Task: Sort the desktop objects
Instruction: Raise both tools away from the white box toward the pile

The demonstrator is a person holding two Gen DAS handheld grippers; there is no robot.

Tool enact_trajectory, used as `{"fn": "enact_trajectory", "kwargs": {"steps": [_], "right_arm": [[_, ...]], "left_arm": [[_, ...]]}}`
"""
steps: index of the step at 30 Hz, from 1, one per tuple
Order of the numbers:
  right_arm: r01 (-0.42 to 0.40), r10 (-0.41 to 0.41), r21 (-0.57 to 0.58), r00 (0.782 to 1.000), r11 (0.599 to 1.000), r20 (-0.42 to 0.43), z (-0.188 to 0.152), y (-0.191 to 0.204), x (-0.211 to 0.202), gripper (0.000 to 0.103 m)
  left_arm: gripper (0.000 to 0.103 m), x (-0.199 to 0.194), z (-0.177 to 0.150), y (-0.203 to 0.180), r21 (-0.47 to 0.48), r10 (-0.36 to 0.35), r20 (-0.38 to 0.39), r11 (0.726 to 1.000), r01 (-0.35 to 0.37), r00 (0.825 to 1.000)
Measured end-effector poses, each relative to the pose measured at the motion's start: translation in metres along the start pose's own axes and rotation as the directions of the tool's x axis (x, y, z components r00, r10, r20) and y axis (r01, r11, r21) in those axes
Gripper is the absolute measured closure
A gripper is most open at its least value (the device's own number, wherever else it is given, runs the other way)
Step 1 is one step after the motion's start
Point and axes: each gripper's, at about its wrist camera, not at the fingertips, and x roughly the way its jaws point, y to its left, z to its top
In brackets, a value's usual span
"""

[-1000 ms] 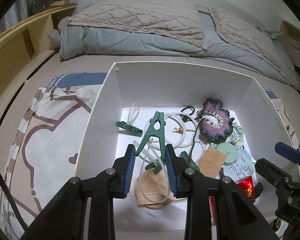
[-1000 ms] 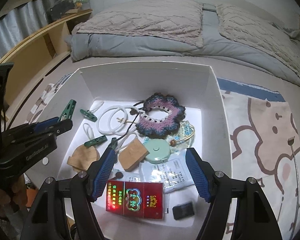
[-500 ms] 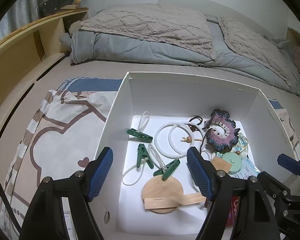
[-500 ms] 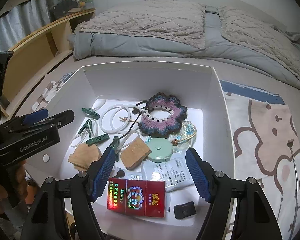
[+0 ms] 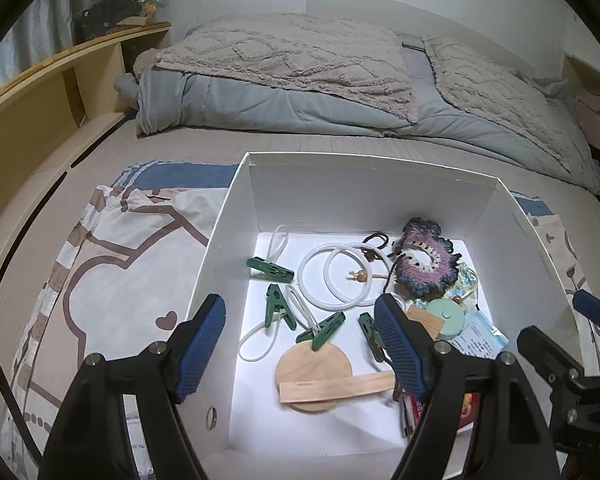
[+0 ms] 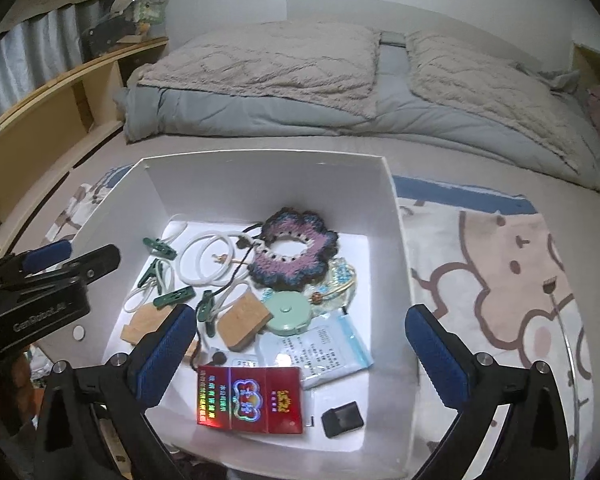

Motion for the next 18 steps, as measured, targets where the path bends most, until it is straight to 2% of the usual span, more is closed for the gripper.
{"fn": "enact_trajectory", "kwargs": {"steps": [10, 18], "right_arm": [[0.016, -0.017, 0.031, 1.000, 0.999, 0.024, 0.000, -0.004, -0.015, 0.000], [0.022, -0.024, 0.056, 0.999, 0.998, 0.035, 0.000, -0.006, -0.028, 0.000]], "left_arm": [[0.002, -0.017, -0.002, 0.000, 0.016, 0.008, 0.025, 1.000, -0.009, 1.000], [0.000, -0.033, -0.004, 0.000, 0.028, 0.005, 0.031, 1.000, -0.006, 1.000]]}}
